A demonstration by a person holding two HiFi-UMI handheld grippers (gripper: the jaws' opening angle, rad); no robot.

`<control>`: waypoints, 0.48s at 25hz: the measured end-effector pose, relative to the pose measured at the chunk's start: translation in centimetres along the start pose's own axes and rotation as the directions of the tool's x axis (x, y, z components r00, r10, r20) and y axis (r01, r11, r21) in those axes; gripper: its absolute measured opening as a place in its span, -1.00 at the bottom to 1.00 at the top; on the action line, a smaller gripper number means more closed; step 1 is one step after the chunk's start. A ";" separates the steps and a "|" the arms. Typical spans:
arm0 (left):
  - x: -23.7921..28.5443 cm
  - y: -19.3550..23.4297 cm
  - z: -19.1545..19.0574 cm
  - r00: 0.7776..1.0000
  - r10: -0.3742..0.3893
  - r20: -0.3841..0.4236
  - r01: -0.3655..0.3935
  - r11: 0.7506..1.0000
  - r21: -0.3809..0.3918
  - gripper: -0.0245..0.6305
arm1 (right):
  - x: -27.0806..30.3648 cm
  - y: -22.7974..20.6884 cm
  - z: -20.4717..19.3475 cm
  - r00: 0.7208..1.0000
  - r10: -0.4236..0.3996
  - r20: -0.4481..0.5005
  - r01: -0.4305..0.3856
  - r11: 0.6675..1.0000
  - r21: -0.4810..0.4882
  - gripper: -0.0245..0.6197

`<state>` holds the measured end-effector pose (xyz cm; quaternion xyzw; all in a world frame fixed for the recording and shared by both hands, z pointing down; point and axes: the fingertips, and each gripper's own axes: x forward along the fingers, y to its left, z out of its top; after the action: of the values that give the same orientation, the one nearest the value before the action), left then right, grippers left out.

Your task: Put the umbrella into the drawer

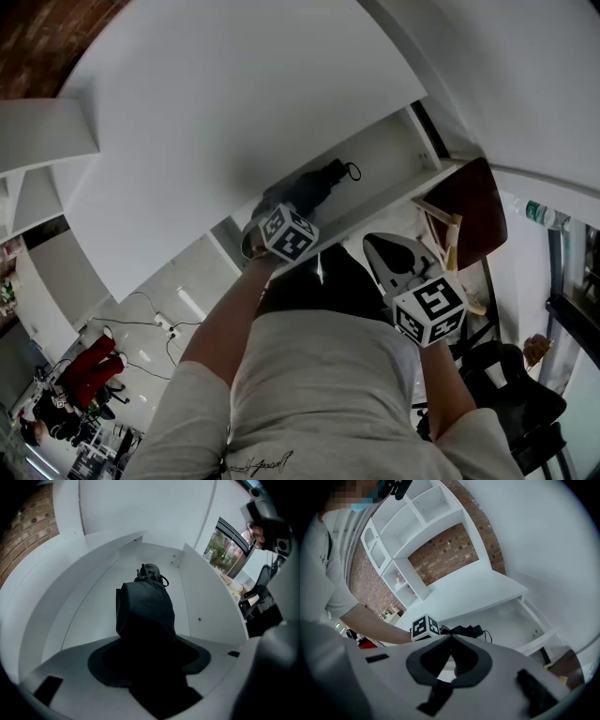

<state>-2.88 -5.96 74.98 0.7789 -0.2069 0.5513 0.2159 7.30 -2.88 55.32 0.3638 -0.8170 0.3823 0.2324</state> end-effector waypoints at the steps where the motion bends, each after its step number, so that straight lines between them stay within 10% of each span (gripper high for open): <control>1: 0.1 0.0 -0.1 1.000 0.001 -0.005 -0.001 1.000 -0.002 -0.08 | 0.0 0.0 0.0 1.000 0.001 0.002 -0.001 1.000 0.002 -0.84; 12: 1.4 0.2 -0.6 0.999 -0.002 -0.046 0.002 1.000 -0.002 -0.08 | 0.0 -0.3 -0.3 1.000 0.002 0.000 -0.002 1.000 0.019 -0.84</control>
<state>-3.03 -5.93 76.54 0.7660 -0.2018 0.5685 0.2220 7.61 -2.77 55.66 0.3651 -0.8138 0.3901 0.2285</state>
